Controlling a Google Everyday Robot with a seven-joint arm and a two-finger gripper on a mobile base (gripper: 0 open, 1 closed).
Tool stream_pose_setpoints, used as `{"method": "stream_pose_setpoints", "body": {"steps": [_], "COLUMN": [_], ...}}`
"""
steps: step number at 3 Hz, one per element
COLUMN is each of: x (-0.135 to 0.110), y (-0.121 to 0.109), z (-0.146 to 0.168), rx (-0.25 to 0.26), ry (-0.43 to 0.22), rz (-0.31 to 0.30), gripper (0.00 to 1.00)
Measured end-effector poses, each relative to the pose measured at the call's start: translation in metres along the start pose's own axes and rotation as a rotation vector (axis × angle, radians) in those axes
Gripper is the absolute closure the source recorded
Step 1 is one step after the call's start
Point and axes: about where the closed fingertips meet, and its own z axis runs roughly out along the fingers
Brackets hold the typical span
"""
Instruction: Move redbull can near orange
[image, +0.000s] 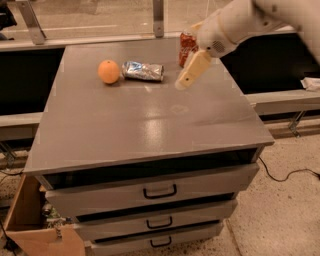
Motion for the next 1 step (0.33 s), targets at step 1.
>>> {"method": "stream_pose_setpoints", "body": {"steps": [1], "x": [0.0214], "y": [-0.0001], "z": [-0.0271], "rx": [0.038], "ry": [0.008], "rz": [0.025], "gripper": [0.00]}}
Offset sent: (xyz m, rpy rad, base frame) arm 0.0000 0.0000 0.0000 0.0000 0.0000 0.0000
